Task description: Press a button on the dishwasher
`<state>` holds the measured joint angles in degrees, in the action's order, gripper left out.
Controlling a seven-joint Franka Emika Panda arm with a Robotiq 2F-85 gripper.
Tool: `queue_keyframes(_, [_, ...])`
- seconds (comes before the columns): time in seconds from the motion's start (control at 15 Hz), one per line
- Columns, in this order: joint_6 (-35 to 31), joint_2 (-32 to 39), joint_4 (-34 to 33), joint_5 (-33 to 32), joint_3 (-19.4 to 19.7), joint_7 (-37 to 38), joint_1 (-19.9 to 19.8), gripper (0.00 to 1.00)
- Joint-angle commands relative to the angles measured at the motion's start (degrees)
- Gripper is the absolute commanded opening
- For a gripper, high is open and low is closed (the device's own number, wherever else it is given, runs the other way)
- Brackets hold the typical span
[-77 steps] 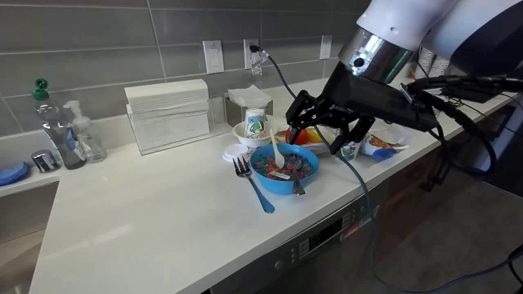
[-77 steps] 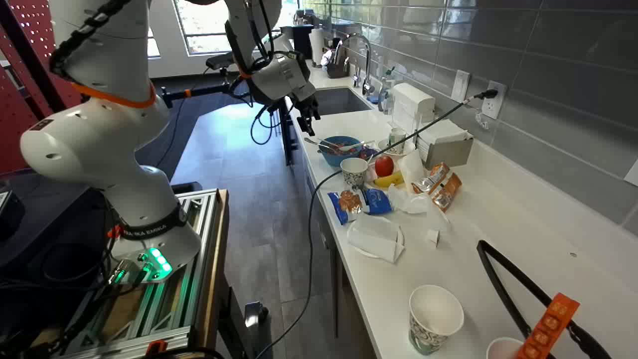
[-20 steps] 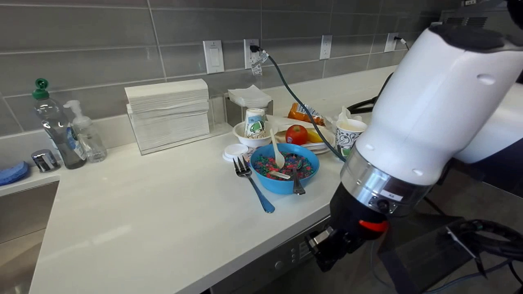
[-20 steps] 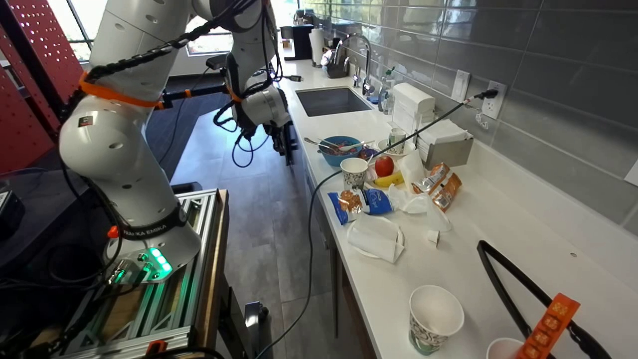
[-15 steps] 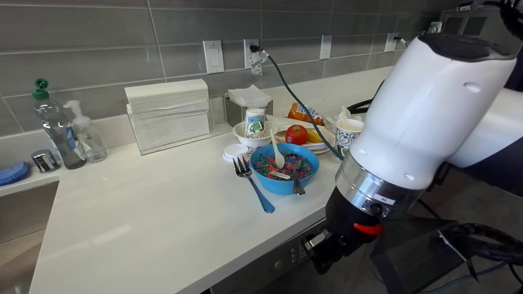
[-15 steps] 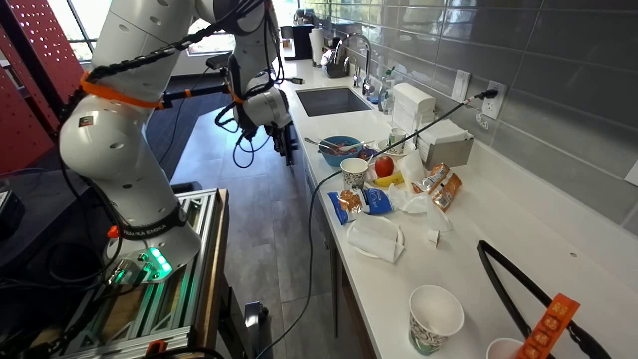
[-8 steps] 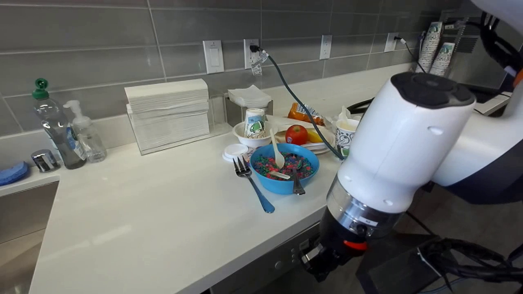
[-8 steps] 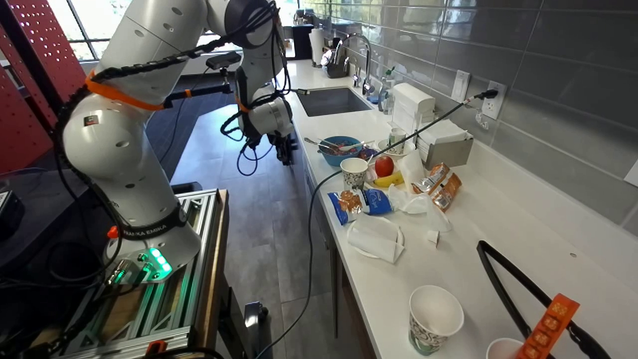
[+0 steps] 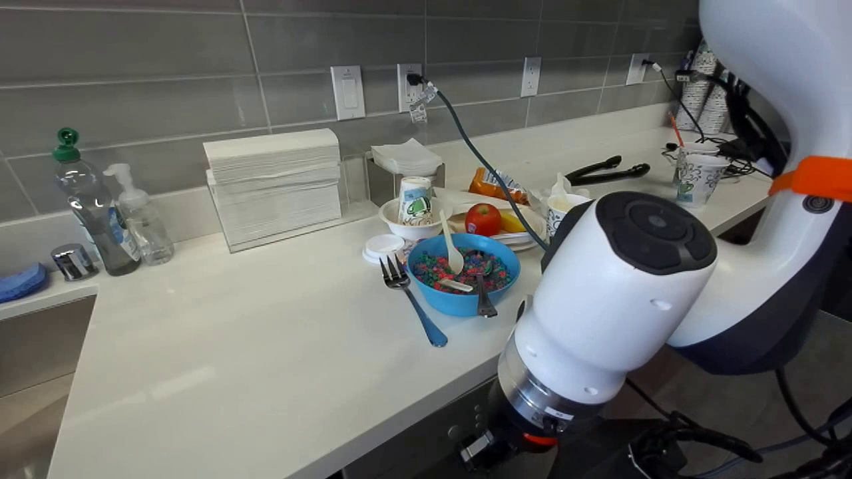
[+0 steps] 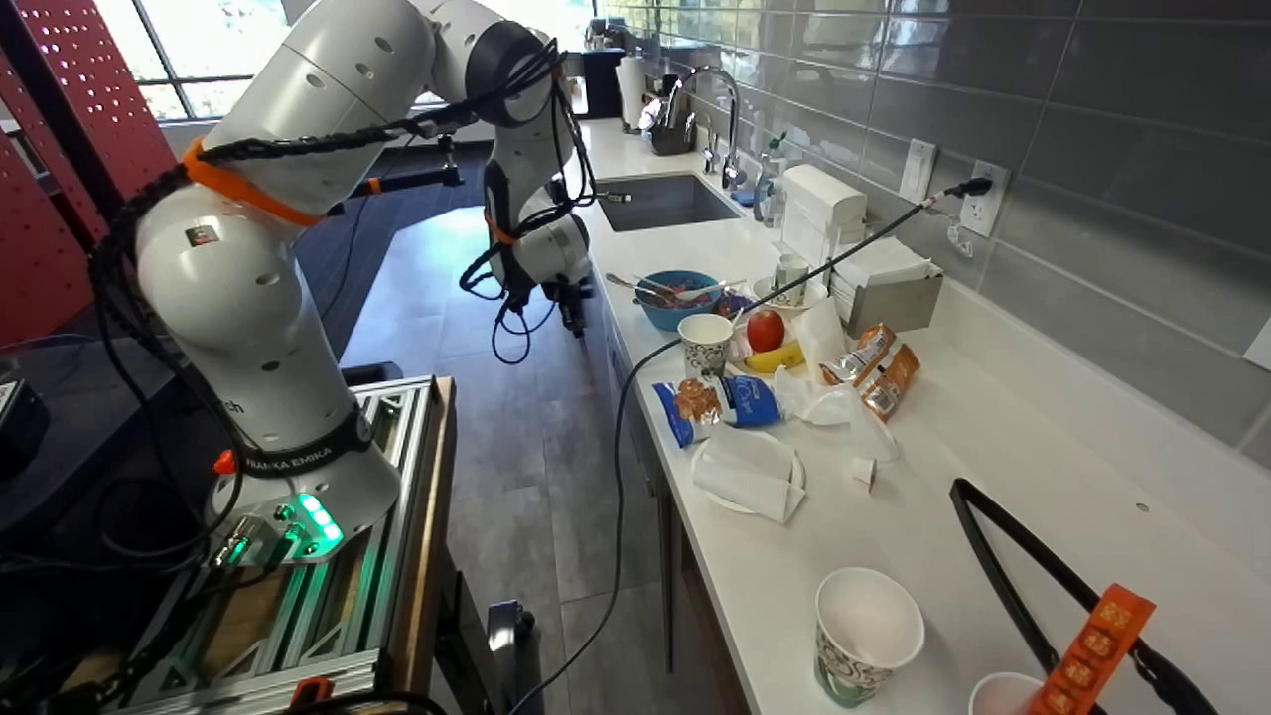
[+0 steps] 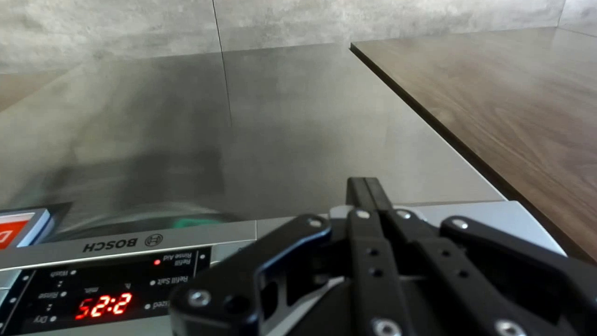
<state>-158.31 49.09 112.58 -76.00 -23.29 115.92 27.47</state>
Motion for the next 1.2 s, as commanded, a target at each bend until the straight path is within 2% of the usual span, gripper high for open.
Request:
queue_keyframes(0.0, [1.0,2.5,-4.3,-4.3,3.2,4.2,3.8,0.00])
queue_keyframes(0.8, [2.8,3.6,-8.1,-7.2,10.0,9.3,11.0,0.00])
queue_keyframes(1.13, [5.7,4.2,-8.9,-7.2,10.8,10.6,12.3,0.00])
